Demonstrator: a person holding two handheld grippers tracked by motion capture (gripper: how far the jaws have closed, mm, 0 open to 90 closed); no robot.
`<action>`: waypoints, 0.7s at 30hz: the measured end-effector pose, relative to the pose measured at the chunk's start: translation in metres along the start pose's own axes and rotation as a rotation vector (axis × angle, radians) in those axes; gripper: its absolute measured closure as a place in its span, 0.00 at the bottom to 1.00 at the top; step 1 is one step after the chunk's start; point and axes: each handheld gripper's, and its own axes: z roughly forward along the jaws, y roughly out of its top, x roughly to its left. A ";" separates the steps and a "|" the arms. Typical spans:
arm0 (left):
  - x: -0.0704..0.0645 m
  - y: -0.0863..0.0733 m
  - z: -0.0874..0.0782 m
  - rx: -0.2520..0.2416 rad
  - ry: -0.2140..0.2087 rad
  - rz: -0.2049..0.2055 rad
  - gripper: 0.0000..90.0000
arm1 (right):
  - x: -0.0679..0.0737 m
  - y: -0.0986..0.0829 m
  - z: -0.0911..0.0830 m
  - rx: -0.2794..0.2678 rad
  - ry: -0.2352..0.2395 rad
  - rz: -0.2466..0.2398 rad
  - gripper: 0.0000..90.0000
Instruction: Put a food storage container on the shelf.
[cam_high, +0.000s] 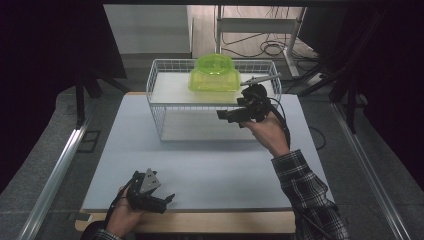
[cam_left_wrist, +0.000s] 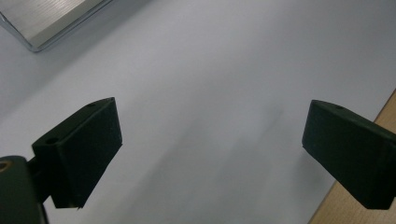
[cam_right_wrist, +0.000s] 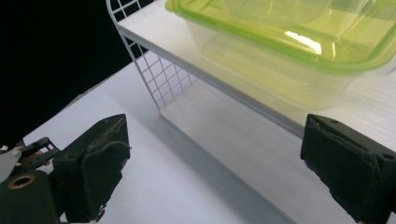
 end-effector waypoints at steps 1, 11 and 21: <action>0.000 0.000 0.000 -0.001 -0.002 -0.002 0.05 | 0.000 -0.002 0.000 0.003 -0.002 -0.004 0.09; 0.001 0.001 -0.001 0.006 -0.023 -0.017 0.05 | 0.001 -0.015 0.002 0.013 -0.006 -0.014 0.08; 0.003 0.000 -0.002 0.001 -0.041 -0.033 0.05 | 0.005 -0.029 0.004 0.025 -0.016 -0.049 0.07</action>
